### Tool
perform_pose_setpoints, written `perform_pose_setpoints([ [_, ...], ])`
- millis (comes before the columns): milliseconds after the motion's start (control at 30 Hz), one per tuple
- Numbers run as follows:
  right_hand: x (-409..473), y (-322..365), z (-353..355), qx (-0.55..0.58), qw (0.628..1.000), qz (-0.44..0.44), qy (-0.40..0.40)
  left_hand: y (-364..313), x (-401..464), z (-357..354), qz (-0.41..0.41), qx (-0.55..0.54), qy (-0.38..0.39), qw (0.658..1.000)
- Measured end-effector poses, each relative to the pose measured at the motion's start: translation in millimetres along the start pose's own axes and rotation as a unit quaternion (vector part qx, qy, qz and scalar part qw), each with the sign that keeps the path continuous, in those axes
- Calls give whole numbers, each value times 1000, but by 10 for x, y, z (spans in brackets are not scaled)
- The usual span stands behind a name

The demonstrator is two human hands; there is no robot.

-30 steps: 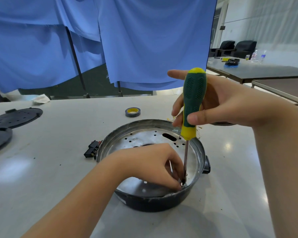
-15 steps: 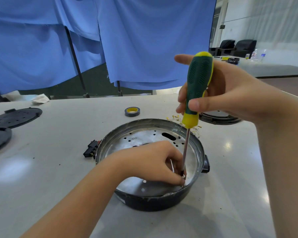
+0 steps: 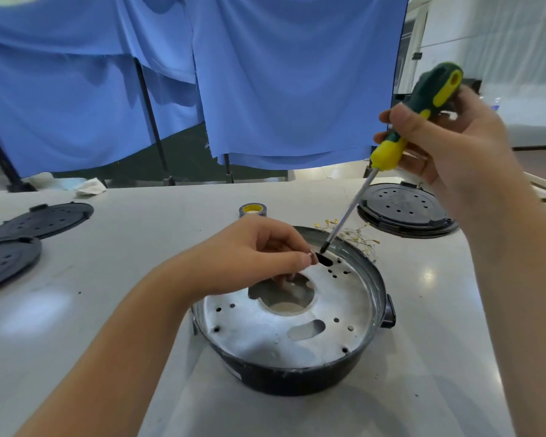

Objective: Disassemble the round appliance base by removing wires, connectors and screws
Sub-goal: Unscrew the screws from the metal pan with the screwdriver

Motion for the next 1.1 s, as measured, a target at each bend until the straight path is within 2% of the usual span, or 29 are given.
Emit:
perform_pose_setpoints([
  [167, 49, -160, 35, -8, 999, -35, -27, 237, -290, 258, 24, -11, -83, 996],
  [267, 56, -237, 23, -16, 998, -51, -24, 482, -472, 492, 59, -13, -178, 982],
  [433, 50, -306, -30, -28, 998, -58, -19, 840, -801, 806, 103, -58, -363, 924],
  [500, 56, -323, -38, -33, 997, -61, -20, 943, -916, 897, 123, -55, -414, 900],
  [567, 70, -354, -45, -42, 997, -65, -20, 1061, -967, 946, 174, -41, -407, 896],
  [667, 87, -418, -56, -63, 995, -71, -14, 1261, -925, 822, 278, -14, -296, 914],
  [733, 94, -478, -75, -82, 994, -77, -6, 1366, -900, 722, 319, -12, -263, 911],
  [867, 94, -597, -110, -120, 989, -90, -4, 1515, -854, 660, 332, 6, -255, 908],
  [1100, 11, -843, -124, -179, 970, -162, 35, 1501, -782, 650, 298, 26, -289, 909],
])
Point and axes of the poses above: each hand's wrist, its own x-axis towards the middle knuckle, its own z-axis out of the back of the hand, y = z × x, the point moved 6 cm from there along x, towards the middle knuckle, and after that the axes turned 5 degrees about -y, right-handed, at the moved point
